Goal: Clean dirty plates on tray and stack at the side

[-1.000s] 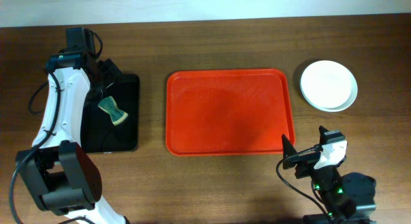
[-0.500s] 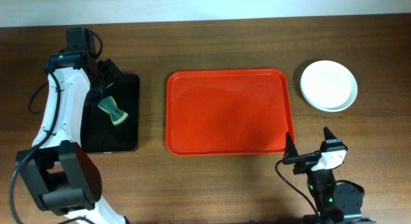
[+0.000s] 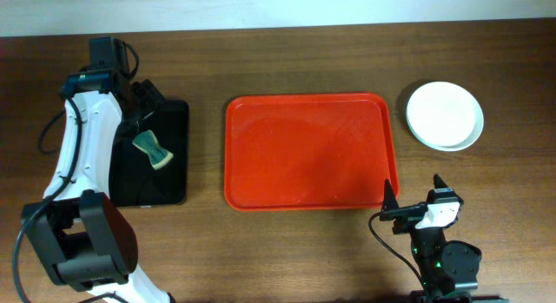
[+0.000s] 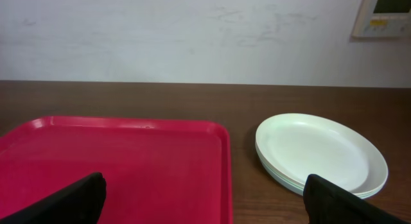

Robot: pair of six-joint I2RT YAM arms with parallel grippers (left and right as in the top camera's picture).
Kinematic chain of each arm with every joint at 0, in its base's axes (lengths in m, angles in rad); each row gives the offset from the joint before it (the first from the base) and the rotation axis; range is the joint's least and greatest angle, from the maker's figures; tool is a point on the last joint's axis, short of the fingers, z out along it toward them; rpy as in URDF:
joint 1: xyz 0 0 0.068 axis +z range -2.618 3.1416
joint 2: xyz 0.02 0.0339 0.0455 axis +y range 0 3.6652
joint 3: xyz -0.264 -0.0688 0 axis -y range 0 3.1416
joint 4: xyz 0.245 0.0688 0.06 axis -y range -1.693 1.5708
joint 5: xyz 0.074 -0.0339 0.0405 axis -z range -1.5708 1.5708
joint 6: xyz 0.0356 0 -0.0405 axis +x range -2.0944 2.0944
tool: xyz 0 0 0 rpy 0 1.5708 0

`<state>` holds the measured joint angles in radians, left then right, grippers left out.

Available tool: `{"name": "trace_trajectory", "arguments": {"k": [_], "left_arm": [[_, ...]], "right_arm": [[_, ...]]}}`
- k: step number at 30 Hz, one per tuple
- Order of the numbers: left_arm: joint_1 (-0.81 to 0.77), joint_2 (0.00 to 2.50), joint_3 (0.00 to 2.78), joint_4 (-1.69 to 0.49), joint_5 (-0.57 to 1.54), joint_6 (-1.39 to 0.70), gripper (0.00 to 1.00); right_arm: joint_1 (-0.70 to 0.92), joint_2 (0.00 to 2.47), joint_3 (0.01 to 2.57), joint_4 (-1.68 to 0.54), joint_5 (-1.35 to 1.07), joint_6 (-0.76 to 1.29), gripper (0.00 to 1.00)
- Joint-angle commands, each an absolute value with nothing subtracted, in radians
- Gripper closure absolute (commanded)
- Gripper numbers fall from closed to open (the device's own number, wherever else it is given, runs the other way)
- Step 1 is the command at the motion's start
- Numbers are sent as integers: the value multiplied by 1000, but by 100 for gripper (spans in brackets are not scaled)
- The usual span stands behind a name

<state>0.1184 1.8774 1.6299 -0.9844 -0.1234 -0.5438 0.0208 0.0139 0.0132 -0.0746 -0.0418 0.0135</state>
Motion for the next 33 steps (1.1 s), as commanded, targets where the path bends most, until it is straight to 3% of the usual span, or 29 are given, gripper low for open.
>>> {"name": "trace_trajectory", "arguments": {"k": [1, 33], "left_arm": [[119, 1868, 1640, -986, -135, -546, 1], [119, 1868, 1640, -986, -135, -546, 1]], "right_arm": [[33, 3, 6, -79, -28, 3, 1], [33, 4, 6, -80, -2, 4, 1]]}}
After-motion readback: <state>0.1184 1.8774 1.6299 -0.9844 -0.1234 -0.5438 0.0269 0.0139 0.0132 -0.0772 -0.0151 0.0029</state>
